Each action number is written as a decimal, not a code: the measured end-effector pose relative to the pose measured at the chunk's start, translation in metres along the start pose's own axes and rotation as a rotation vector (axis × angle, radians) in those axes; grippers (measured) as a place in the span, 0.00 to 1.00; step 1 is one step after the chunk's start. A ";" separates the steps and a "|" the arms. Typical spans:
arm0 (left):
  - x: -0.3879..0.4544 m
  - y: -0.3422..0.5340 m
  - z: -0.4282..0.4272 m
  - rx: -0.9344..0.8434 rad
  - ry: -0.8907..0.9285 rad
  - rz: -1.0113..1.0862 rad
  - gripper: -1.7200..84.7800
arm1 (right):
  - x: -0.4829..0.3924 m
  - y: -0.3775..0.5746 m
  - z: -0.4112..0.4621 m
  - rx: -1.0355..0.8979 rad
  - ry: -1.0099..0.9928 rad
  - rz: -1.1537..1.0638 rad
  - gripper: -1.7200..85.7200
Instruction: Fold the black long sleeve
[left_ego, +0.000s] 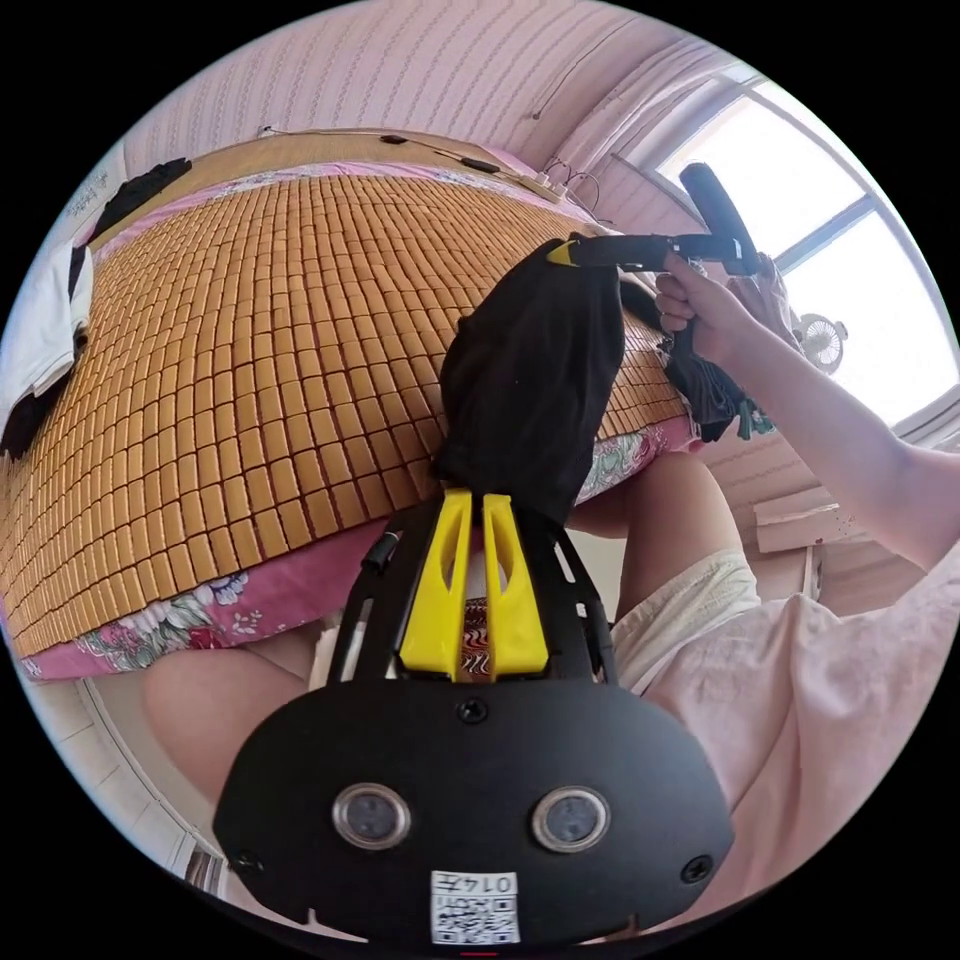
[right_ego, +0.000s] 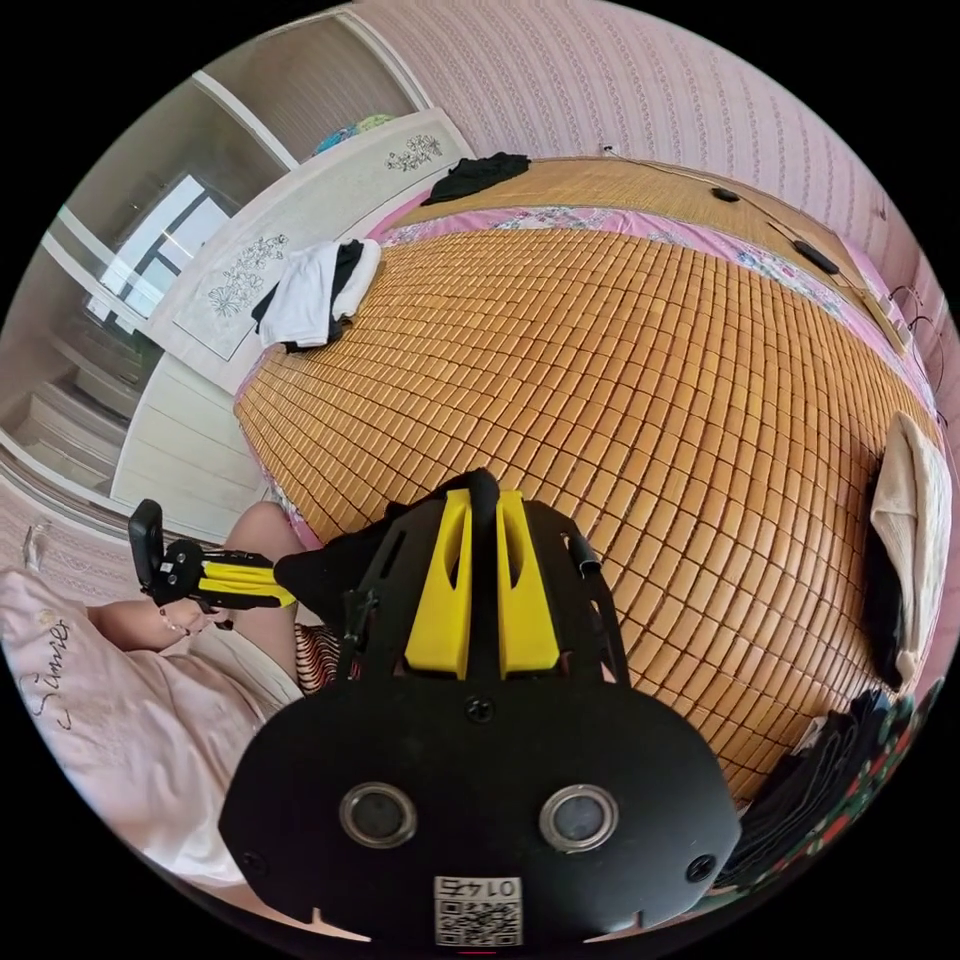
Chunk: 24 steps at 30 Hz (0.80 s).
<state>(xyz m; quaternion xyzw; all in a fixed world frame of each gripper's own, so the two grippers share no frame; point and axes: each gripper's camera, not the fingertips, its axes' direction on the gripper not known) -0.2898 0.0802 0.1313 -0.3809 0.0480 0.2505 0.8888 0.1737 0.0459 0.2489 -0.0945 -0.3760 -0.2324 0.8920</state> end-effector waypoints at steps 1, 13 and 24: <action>0.003 0.001 -0.010 0.030 -0.001 0.019 0.01 | 0.000 0.006 -0.007 0.031 -0.012 0.002 0.05; 0.044 -0.072 -0.093 0.286 0.023 0.344 0.01 | 0.033 0.058 -0.138 0.439 -0.016 0.038 0.06; 0.109 -0.346 0.004 0.316 0.506 0.333 0.01 | 0.210 -0.063 -0.229 0.102 0.624 0.276 0.09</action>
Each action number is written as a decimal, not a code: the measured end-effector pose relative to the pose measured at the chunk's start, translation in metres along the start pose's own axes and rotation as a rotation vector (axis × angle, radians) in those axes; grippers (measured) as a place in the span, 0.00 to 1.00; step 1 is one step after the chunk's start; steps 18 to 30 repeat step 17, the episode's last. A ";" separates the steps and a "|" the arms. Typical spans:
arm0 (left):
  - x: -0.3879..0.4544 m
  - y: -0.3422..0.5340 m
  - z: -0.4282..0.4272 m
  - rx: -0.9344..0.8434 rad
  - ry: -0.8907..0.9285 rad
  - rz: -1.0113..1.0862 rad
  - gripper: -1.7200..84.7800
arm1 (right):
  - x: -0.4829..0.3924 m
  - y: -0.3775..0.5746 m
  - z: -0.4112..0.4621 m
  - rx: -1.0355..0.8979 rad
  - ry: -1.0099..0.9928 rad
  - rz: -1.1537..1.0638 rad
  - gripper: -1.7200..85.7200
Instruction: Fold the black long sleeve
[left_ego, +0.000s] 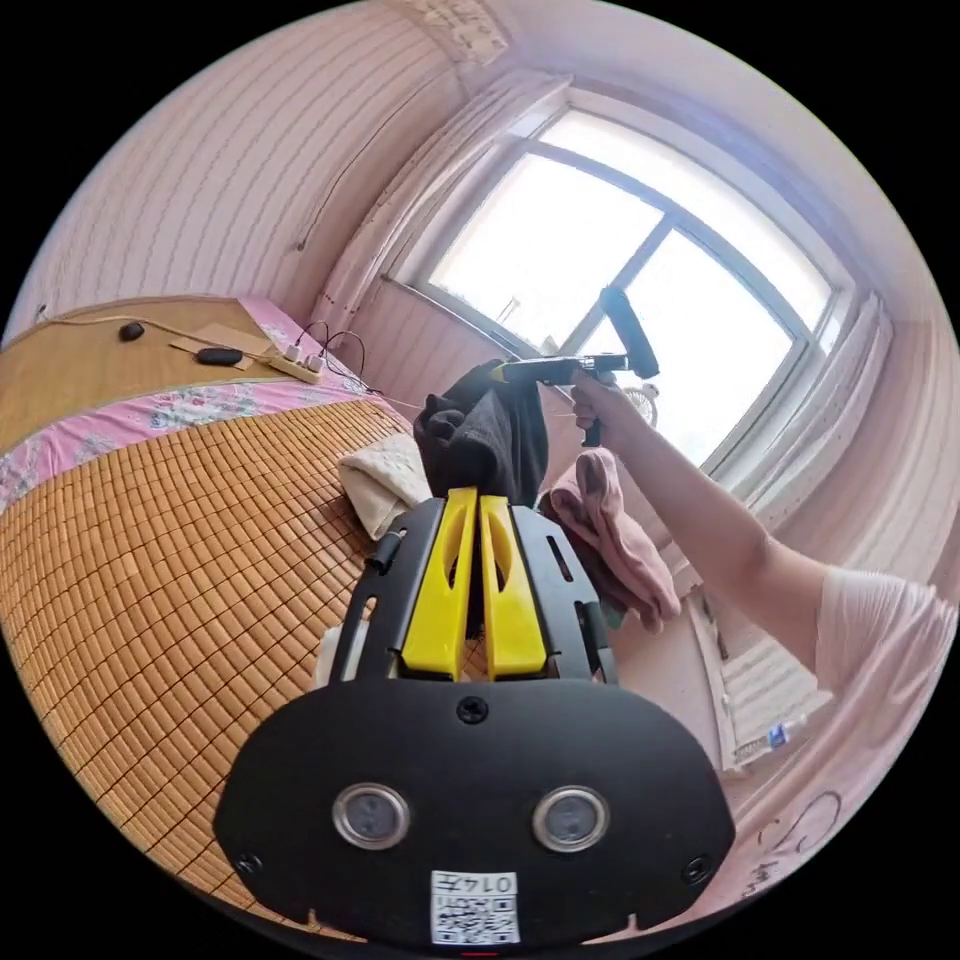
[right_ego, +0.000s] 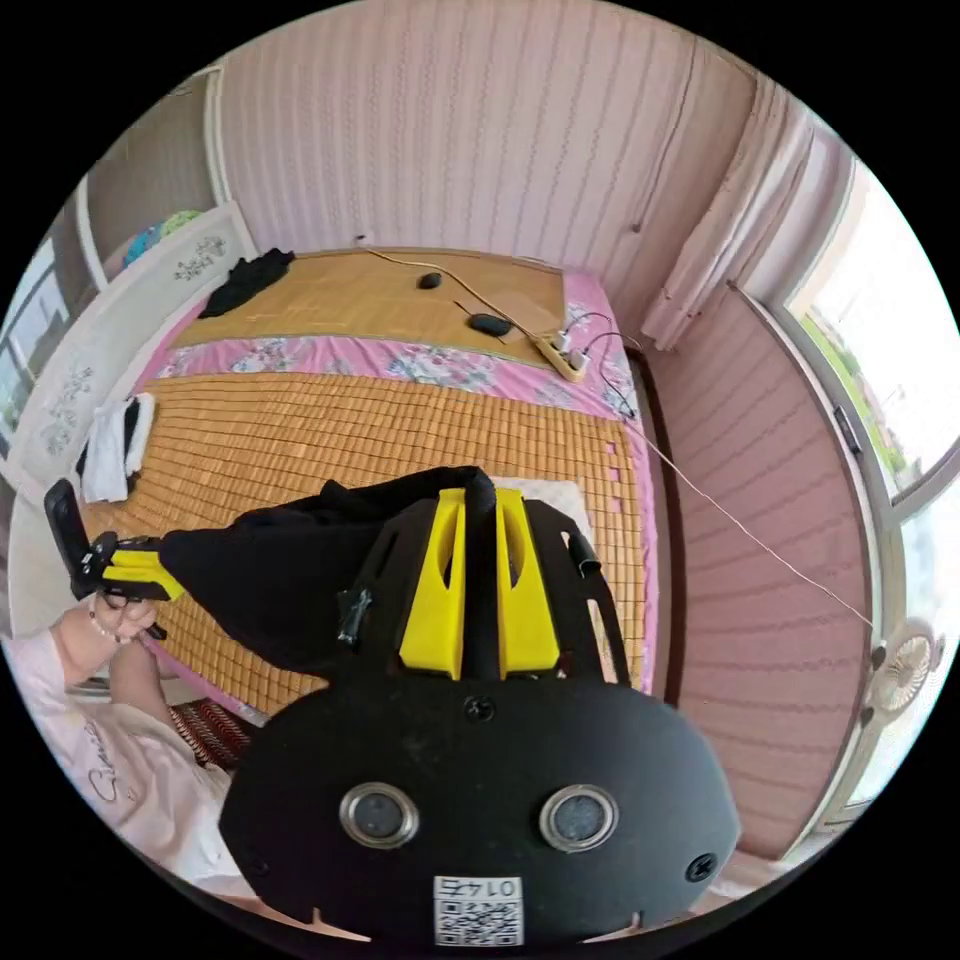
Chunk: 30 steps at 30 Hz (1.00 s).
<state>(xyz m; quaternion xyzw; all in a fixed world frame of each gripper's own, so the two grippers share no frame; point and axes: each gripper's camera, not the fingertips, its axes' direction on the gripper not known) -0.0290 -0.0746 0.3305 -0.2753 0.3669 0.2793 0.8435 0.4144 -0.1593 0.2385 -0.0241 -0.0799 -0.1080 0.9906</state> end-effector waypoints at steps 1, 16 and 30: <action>-0.018 -0.017 0.035 -0.030 -0.071 -0.035 0.02 | 0.018 -0.020 0.025 -0.060 0.118 0.070 0.13; -0.125 0.241 -0.181 -0.254 -0.527 -0.335 0.04 | -0.206 0.125 0.177 -0.075 -0.311 -0.192 0.17; -0.119 0.270 -0.220 -0.226 -0.596 -0.392 0.04 | -0.239 0.136 0.184 -0.074 -0.348 -0.243 0.17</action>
